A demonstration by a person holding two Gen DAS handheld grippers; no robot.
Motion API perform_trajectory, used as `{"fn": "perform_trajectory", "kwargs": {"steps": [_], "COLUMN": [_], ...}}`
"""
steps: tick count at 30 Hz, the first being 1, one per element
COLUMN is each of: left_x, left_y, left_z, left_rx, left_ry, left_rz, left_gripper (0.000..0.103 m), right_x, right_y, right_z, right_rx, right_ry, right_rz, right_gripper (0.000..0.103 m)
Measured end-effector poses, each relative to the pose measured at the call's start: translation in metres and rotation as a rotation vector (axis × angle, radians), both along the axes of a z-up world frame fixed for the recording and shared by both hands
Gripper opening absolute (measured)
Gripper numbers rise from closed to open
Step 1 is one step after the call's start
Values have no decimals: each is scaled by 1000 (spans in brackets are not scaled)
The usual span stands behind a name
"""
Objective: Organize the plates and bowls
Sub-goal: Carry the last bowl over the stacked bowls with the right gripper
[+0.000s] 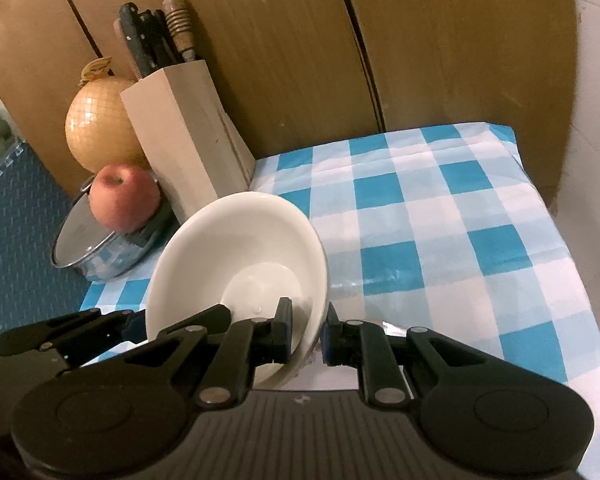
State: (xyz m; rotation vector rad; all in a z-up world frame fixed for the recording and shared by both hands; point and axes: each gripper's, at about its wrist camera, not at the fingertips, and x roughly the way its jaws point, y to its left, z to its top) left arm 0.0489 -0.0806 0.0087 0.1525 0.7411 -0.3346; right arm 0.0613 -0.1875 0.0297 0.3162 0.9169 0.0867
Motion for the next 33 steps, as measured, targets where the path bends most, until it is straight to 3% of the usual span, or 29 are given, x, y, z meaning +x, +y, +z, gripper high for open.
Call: {"fn": "perform_trajectory", "kwargs": {"steps": [33], "left_x": [-72], "left_y": [-12], "left_z": [-13], "left_rx": [25], "left_ry": [61], "left_rz": [-115], "left_gripper": [43], "right_x": [-80], "right_y": [-9], "right_z": [-2], "right_rx": [-17], "right_ry": [46], "right_rz": [-31], "right_gripper": [13]}}
